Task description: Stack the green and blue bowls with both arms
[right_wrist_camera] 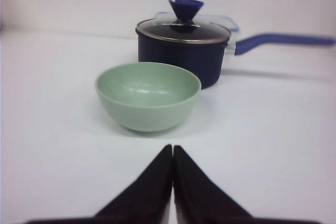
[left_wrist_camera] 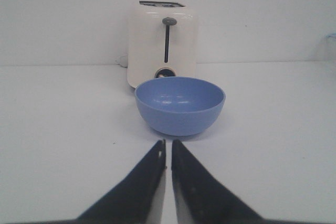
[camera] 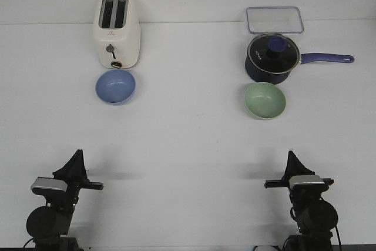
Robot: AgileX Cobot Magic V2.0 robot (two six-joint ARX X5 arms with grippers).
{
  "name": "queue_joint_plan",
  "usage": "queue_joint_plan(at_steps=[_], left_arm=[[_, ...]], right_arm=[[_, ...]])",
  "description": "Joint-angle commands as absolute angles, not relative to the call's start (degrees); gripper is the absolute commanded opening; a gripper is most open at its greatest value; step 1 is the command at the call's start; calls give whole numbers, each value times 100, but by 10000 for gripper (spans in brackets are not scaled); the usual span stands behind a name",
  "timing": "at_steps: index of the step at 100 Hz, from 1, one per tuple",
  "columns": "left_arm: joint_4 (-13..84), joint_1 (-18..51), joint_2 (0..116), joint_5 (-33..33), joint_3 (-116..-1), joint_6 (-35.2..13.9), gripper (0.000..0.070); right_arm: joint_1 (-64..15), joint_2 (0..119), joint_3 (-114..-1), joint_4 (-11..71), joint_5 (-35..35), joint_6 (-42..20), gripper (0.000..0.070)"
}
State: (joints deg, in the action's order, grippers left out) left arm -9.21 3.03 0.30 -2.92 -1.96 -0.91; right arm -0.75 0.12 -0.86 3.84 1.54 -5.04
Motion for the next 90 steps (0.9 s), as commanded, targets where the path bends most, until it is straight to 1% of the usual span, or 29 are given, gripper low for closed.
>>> queue_joint_plan(at_steps=[1, 12, 24, 34, 51, 56, 60, 61, 62, 71, 75, 82, 90], left_arm=[[-996, 303, 19, -283, -80, -25, 15], [-996, 303, 19, -283, -80, -25, 15], [-996, 303, 19, -283, -80, -25, 15], [-996, 303, 19, -283, -80, -25, 15], [-996, 303, 19, -283, -80, -25, 15], [-996, 303, 19, -283, -80, -25, 15], [-996, 303, 19, -283, -80, -25, 15], [-996, 303, 19, -283, -80, -25, 15], [-996, 303, 19, -283, -80, -25, 15], [-996, 303, 19, -283, -80, -25, 15], [-996, 303, 19, -283, -80, -25, 15], [-996, 303, 19, -283, -80, -25, 15], [-996, 303, 19, -283, -80, -25, 15]], right_arm=[[-80, 8, -165, 482, 156, -1581, 0], [-73, 108, -462, 740, 78, -1970, 0], [-73, 567, -965, 893, -1, -2016, 0], [-67, 1310, -1531, 1162, -3, -2010, 0], [-62, 2974, -2591, 1710, 36, -1837, 7], [-60, 3485, -2895, 1809, 75, -1772, 62], [-60, 3879, -3129, 1852, 115, -1734, 144], [-56, 4023, -3210, 1855, 141, -1708, 179], [-54, 4069, -3238, 1855, 152, -1702, 190], [-3, 4897, -3706, 1848, 290, -1608, 368], [25, 5256, -3920, 1850, 325, -1579, 434], [89, 5874, -4298, 1850, 355, -1470, 506], [189, 6549, -4729, 1855, 397, -1372, 515]])
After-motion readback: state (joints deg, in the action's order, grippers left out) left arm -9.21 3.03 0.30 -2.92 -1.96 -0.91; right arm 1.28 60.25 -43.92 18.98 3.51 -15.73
